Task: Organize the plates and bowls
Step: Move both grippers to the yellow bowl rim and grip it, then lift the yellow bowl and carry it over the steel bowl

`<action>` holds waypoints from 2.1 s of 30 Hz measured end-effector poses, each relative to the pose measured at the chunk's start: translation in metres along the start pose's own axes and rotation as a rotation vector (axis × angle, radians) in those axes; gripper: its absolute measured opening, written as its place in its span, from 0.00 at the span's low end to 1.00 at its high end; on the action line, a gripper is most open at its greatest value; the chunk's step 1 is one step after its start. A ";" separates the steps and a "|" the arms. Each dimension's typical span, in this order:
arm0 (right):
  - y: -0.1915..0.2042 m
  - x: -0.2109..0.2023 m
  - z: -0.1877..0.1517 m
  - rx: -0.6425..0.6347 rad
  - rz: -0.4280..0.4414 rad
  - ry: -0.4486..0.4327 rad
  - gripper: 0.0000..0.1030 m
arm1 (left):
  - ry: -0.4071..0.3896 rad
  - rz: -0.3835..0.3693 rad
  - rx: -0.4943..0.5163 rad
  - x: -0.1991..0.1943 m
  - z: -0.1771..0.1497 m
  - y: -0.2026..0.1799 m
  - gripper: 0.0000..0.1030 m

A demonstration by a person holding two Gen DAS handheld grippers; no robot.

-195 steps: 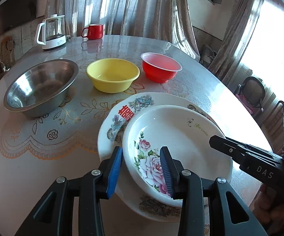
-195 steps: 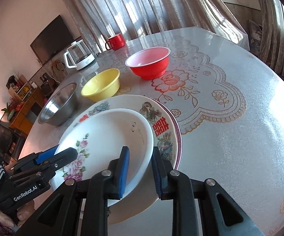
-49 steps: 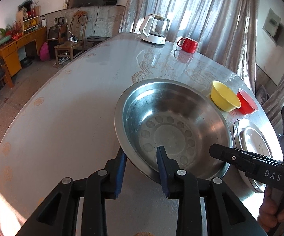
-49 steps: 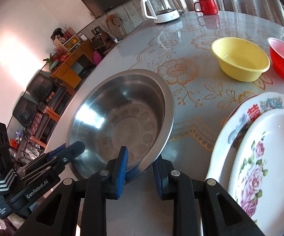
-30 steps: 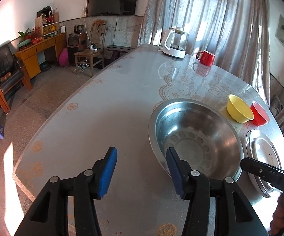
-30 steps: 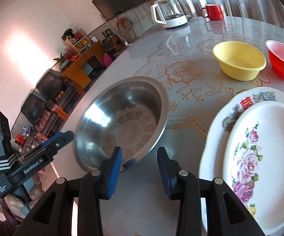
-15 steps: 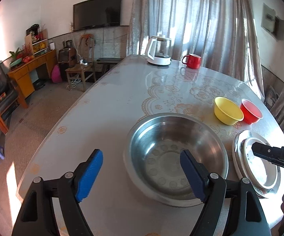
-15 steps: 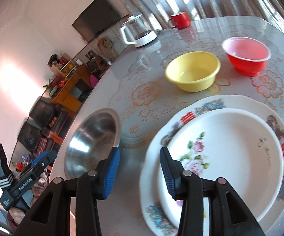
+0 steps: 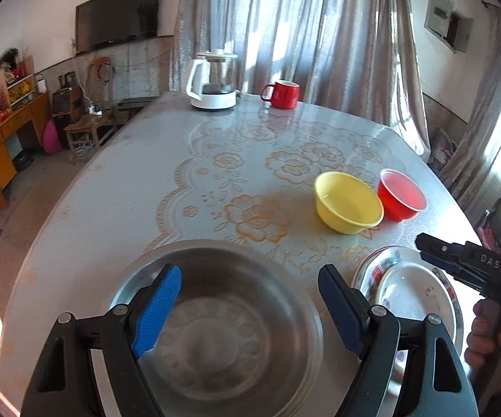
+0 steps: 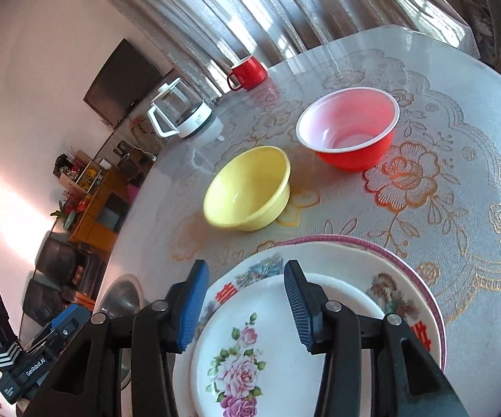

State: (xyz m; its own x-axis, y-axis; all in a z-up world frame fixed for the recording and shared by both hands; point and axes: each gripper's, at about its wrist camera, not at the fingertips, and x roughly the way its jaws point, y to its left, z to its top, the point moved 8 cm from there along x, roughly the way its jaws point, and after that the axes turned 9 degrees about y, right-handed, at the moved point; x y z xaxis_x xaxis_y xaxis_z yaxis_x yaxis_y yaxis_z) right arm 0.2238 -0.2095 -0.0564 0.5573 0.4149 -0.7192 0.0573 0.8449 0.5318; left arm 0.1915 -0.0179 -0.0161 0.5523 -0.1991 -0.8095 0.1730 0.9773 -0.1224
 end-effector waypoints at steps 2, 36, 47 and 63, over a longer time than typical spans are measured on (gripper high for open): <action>-0.001 0.005 0.007 -0.005 -0.013 0.005 0.44 | 0.009 -0.007 0.016 0.009 0.010 -0.011 0.80; -0.027 0.065 0.065 0.005 -0.109 0.065 0.14 | 0.246 -0.148 0.029 0.138 0.075 -0.092 0.17; -0.013 0.056 0.061 -0.030 -0.111 0.055 0.14 | 0.195 -0.210 0.070 0.116 0.071 -0.105 0.17; -0.028 0.067 0.062 0.011 -0.135 0.083 0.14 | 0.276 -0.211 -0.011 0.148 0.073 -0.089 0.20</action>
State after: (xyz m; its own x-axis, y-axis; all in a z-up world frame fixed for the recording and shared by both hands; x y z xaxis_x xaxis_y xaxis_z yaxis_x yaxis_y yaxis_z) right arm 0.3112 -0.2265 -0.0915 0.4738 0.3245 -0.8186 0.1364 0.8914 0.4323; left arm 0.3172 -0.1399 -0.0832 0.2635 -0.3711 -0.8904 0.2497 0.9178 -0.3086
